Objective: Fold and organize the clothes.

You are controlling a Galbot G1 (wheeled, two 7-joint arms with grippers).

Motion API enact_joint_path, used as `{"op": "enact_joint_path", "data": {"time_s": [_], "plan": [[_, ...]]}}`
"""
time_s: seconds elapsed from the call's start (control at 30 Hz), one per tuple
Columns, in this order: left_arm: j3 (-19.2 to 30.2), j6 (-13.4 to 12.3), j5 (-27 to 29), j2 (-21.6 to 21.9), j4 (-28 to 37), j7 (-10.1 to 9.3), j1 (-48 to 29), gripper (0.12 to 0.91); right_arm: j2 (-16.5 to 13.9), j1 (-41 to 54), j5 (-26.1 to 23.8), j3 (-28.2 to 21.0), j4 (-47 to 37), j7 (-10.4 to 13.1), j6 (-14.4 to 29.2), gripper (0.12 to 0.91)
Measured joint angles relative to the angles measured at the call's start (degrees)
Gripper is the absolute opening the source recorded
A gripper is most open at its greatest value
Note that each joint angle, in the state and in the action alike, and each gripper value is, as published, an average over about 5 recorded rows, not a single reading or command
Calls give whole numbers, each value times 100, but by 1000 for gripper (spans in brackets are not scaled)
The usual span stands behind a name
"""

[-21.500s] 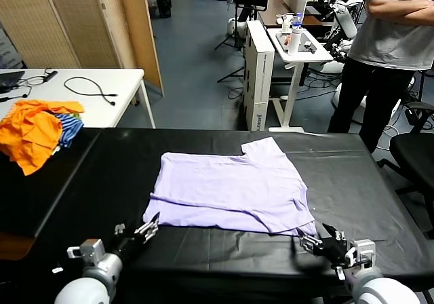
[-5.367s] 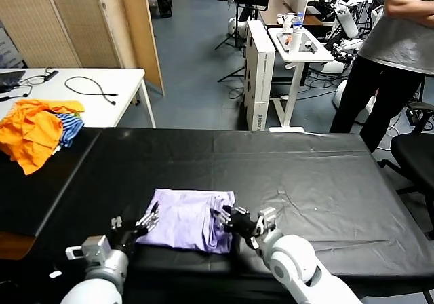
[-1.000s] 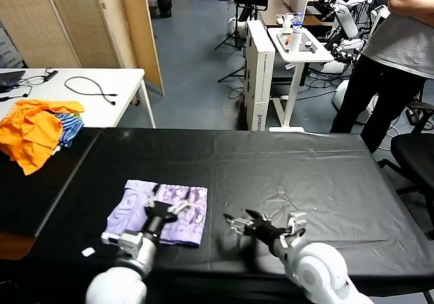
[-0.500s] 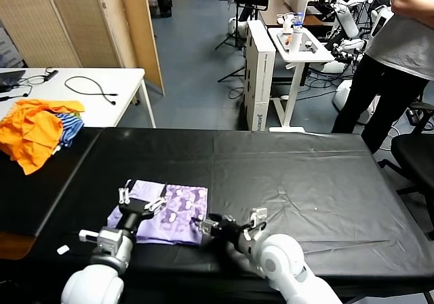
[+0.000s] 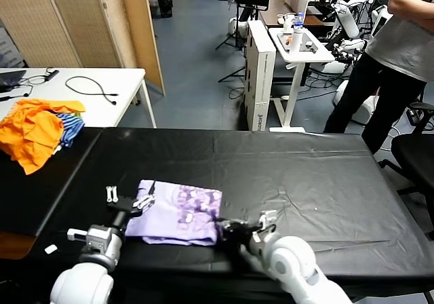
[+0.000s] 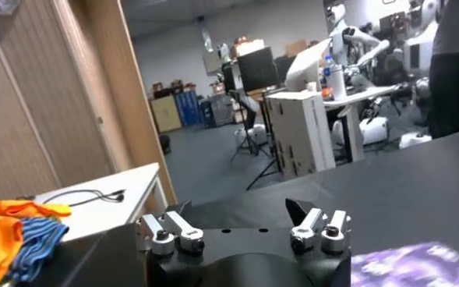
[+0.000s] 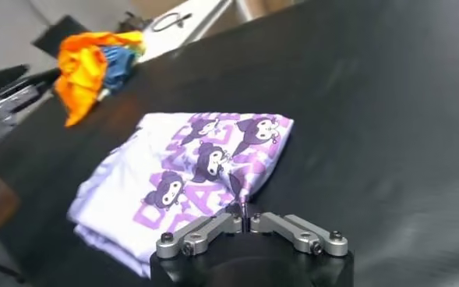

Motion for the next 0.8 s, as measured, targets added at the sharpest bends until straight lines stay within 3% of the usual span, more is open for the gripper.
{"op": "enact_joint_path", "data": {"time_s": [0.17,0.27,0.33,0.7,0.8], "plan": [[-19,-34,-21,0,86,-31,-30,907,-330,-46,-179,369,201,58,-4,145],[-21,-43,-126,-26,126,-121,-34,907,-457,-64,-284,528,301,-40,-5,149],[-24,-57,-282,-45,148,-208,-28,907,-521,-86,-319,607,364,-113,-5,193],[-59,-23,-1401,-19,86,-495,53,907,-878,-403,-520,909,679,-174,-5,829],[-60,-214,-1712,36,78,-528,134,907,-910,-561,-645,1039,797,-243,-5,895]]}}
